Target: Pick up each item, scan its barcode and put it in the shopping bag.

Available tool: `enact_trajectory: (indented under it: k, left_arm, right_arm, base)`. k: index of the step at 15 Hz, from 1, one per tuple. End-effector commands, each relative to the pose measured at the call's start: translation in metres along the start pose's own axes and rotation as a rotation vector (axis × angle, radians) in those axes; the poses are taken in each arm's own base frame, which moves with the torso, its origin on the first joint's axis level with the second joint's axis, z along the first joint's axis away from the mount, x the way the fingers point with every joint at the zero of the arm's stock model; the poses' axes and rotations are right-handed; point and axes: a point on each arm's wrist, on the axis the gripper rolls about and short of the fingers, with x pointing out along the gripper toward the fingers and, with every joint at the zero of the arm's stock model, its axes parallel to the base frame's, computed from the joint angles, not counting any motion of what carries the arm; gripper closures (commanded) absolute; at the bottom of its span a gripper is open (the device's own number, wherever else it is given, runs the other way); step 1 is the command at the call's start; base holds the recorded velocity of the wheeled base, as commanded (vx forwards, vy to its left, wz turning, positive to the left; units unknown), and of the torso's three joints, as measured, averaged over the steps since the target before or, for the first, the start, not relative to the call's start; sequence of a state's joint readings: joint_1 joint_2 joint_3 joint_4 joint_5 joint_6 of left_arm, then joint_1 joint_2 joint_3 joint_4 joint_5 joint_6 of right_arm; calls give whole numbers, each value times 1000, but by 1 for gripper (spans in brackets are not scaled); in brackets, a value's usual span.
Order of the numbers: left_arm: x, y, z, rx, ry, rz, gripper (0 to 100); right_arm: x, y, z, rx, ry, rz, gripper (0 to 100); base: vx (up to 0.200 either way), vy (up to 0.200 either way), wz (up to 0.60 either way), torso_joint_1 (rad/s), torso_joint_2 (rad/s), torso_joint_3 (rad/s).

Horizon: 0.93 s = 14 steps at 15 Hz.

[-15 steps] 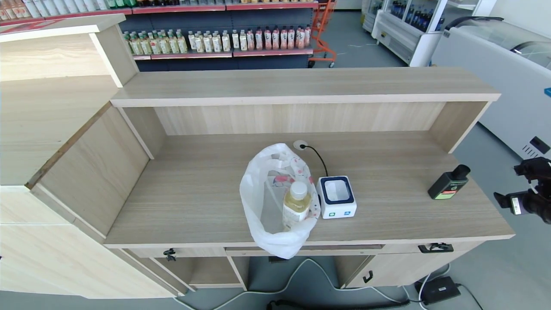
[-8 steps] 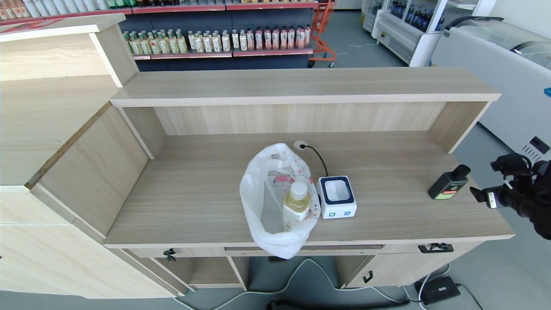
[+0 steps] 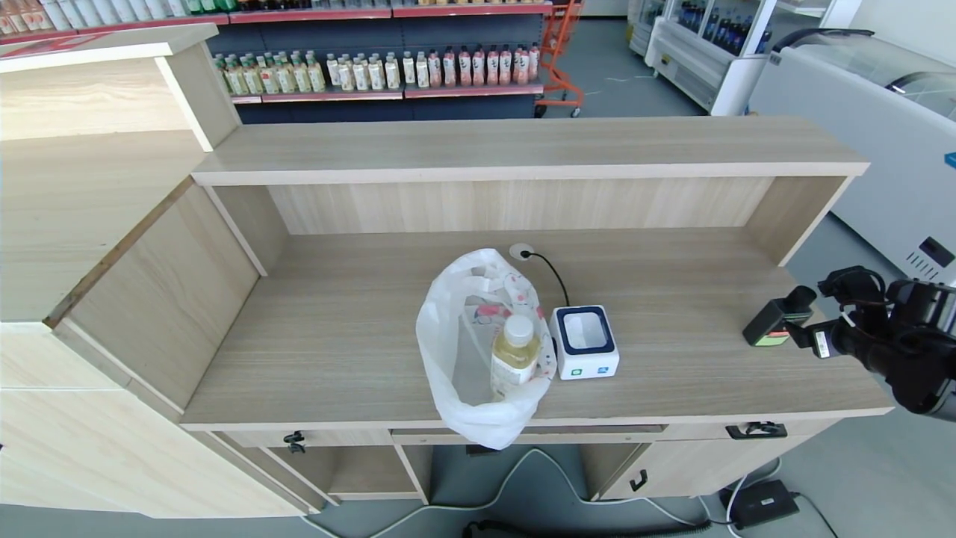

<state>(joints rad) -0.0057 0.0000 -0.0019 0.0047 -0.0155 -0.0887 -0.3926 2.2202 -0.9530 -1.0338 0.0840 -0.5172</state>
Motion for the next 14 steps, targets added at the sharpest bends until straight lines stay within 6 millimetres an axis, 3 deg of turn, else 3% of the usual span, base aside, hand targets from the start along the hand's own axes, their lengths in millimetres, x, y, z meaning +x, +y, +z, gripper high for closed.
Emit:
enact_trajectory:
  k: [1,14]
  left_arm:
    - [0,0,0,0,0,0,0]
    - [0,0,0,0,-1,0,0]
  right_arm:
    - [6,7,-2,-4,0,16,0]
    - [35,48,6,55,-46,97,0]
  base:
    - [0,0,0,0,0,0]
    - [0,0,0,0,0,0]
